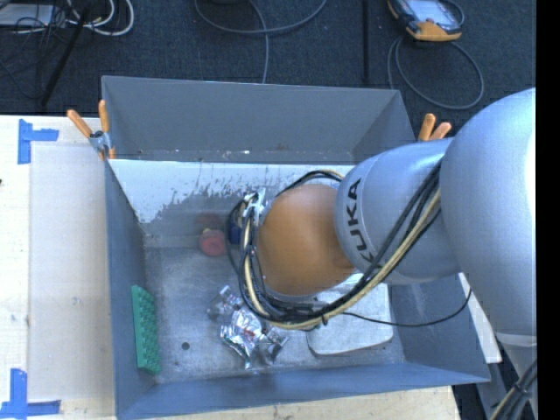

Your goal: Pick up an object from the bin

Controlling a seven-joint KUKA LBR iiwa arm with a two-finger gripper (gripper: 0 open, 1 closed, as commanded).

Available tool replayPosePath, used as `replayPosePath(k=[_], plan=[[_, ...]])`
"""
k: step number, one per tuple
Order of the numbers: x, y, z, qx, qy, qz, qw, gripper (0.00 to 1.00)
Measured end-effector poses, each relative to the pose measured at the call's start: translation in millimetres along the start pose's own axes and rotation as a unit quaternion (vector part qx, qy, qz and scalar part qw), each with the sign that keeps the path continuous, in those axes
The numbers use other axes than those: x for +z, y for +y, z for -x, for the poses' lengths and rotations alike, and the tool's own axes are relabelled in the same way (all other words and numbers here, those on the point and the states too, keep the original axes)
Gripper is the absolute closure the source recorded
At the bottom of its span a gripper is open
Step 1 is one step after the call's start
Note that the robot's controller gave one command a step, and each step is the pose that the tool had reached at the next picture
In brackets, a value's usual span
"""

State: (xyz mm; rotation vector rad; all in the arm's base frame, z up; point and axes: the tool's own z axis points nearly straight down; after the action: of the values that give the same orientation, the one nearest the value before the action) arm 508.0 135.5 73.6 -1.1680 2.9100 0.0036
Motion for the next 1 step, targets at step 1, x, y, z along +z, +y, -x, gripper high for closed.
replayPosePath(k=[1], plan=[[-1.8, -2.1, 0.8, 0.003, -0.0033, -0.001, 1.0, 1.0]])
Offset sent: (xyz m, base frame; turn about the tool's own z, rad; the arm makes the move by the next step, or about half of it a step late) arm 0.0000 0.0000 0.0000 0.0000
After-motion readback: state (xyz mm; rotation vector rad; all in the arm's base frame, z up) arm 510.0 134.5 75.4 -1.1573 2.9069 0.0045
